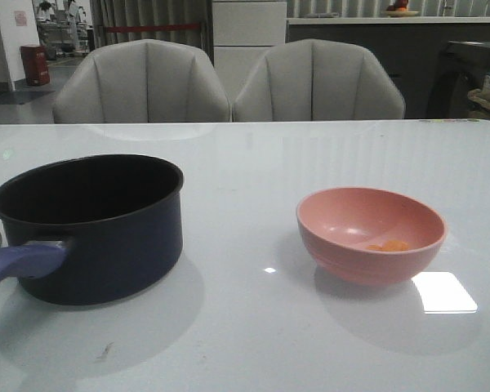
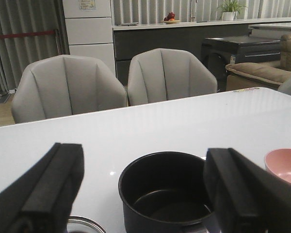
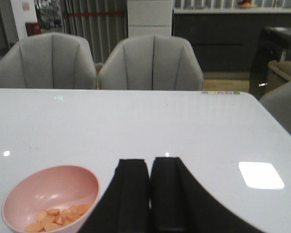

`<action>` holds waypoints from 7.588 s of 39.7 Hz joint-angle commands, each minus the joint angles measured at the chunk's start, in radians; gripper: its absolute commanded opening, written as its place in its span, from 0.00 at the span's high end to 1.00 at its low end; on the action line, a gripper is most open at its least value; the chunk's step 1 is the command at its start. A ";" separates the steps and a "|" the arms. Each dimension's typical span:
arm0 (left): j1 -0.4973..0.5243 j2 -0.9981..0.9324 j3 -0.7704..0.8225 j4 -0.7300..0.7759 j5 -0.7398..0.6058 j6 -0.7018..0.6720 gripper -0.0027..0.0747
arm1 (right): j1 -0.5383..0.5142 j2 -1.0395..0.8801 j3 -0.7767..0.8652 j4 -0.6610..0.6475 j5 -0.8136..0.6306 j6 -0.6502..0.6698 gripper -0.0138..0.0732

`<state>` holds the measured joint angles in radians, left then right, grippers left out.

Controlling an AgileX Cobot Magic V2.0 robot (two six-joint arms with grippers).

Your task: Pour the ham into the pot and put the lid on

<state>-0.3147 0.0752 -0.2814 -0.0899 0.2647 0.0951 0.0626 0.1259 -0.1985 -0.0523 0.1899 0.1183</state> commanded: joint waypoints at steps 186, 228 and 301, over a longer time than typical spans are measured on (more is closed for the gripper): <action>-0.008 0.012 -0.021 -0.001 -0.081 0.000 0.25 | 0.621 1.522 -1.031 0.920 -0.394 -0.920 0.68; -0.008 0.012 -0.021 -0.001 -0.081 0.000 0.25 | 0.061 1.607 -1.031 0.272 0.544 -0.250 0.68; -0.008 0.012 -0.021 -0.001 -0.082 0.000 0.25 | 0.166 0.109 0.018 0.200 -0.190 -0.269 0.38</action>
<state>-0.3147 0.0740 -0.2731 -0.0876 0.2594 0.0951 0.2285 0.2617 -0.1880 0.1505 0.0895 -0.1402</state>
